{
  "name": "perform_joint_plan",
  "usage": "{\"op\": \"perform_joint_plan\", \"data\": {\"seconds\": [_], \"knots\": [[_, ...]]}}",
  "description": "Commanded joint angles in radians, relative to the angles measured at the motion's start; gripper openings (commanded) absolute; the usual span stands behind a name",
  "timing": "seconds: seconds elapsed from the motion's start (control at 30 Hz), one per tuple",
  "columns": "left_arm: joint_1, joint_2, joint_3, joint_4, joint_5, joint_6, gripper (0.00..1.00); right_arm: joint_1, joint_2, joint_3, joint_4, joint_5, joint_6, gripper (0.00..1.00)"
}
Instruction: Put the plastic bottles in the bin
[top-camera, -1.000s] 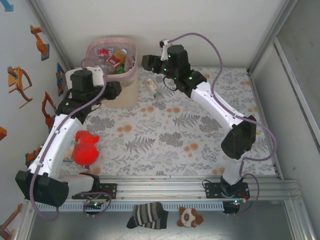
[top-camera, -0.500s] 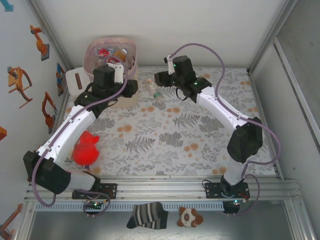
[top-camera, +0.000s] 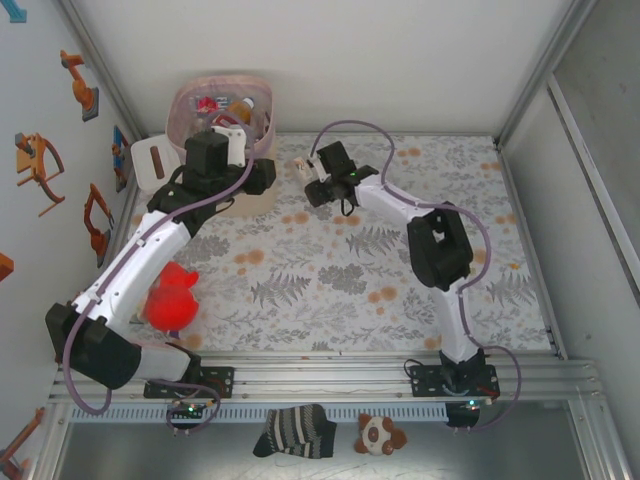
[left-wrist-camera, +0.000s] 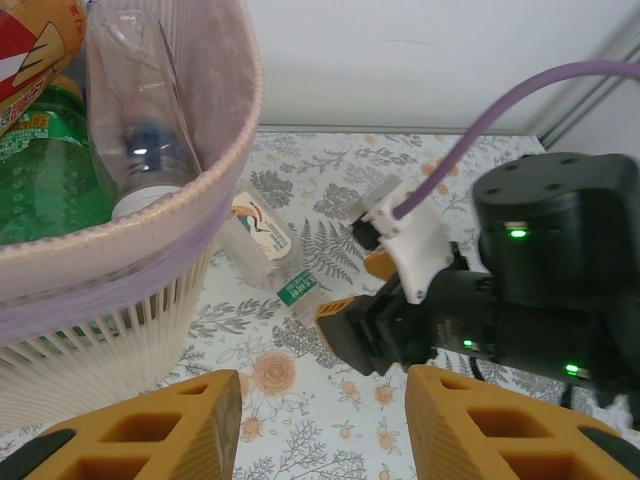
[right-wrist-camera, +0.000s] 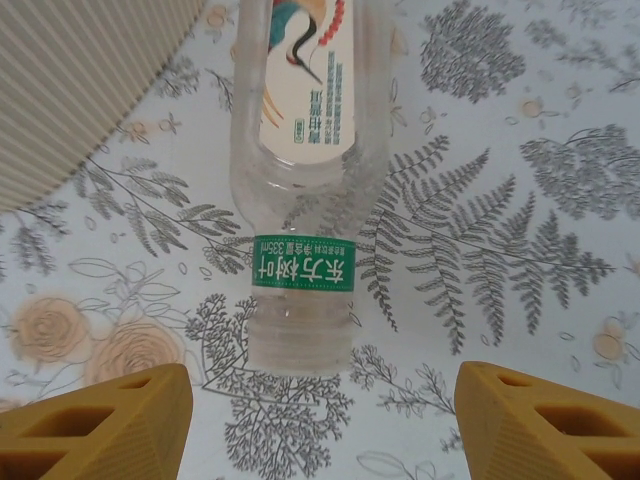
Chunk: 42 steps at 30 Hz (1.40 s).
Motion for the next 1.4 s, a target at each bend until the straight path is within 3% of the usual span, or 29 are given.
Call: {"op": "perform_joint_plan", "data": {"seconds": [0.0, 0.5, 0.67, 0.77, 0.97, 1.37], "knots": [[-0.002, -0.040, 0.002, 0.005, 0.001, 0.004, 0.47, -0.001, 0.042, 0.084, -0.028, 0.005, -0.025, 0.69], [-0.002, -0.052, -0.001, 0.000, 0.012, -0.003, 0.48, -0.006, 0.240, 0.222, -0.070, -0.025, -0.012, 0.66], [-0.002, -0.058, -0.004, 0.002, 0.011, -0.009, 0.48, -0.008, 0.269, 0.258, -0.096, -0.026, -0.015, 0.58], [-0.002, -0.066, -0.005, 0.000, 0.007, -0.009, 0.48, -0.009, 0.262, 0.252, -0.094, -0.025, -0.015, 0.46], [-0.001, -0.085, -0.015, 0.006, -0.005, -0.009, 0.48, -0.008, 0.182, 0.176, -0.051, -0.022, -0.005, 0.35], [0.039, -0.100, -0.023, 0.060, 0.074, -0.079, 0.56, -0.009, -0.133, -0.100, 0.106, -0.013, 0.054, 0.30]]}}
